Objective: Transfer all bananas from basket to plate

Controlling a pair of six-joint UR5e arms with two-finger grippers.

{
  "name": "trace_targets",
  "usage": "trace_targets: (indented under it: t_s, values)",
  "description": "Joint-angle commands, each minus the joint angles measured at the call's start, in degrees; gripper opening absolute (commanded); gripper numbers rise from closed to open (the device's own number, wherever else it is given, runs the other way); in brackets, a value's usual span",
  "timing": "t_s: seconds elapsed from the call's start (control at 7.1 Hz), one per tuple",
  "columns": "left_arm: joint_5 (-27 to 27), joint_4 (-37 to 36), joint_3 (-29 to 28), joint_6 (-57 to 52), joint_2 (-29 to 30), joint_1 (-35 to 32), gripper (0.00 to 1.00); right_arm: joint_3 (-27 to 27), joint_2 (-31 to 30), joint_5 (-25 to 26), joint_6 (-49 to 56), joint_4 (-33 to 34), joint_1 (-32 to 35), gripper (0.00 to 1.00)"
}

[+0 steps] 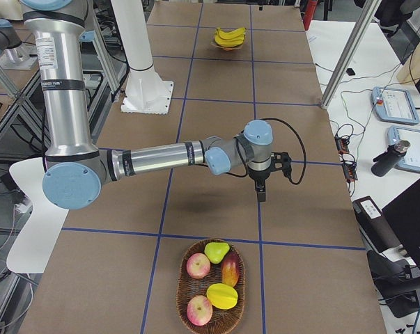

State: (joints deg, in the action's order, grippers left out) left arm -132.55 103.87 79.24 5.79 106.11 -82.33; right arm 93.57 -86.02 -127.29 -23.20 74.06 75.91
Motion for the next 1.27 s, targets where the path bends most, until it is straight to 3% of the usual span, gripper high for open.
trace_targets:
  t_s: [0.0, 0.28, 0.42, 0.84, 1.13]
  values:
    - [-0.1, -10.9, 5.3, -4.0, 0.6, -1.4, 0.99, -3.2, -0.2, -4.8, 4.6, 0.2, 3.2, 1.00]
    - [-1.0, -19.0, 8.8, -4.5, -0.7, -1.3, 0.99, -3.3, -0.4, -7.8, 4.7, 0.8, 5.6, 1.00]
    - [-1.0, -18.9, 9.5, -6.2, -3.6, -1.1, 0.99, -2.9, -0.1, -8.1, 4.9, 2.9, 6.1, 1.00]
    - [-3.8, -19.4, 9.3, -6.3, -3.7, -1.0, 0.99, -2.5, -0.3, -7.8, 6.9, 4.2, 5.7, 1.00]
    - [-3.8, -19.4, 9.3, -6.2, -3.7, -1.0, 0.99, -2.4, 1.1, -7.1, 12.4, 10.5, 5.0, 1.00]
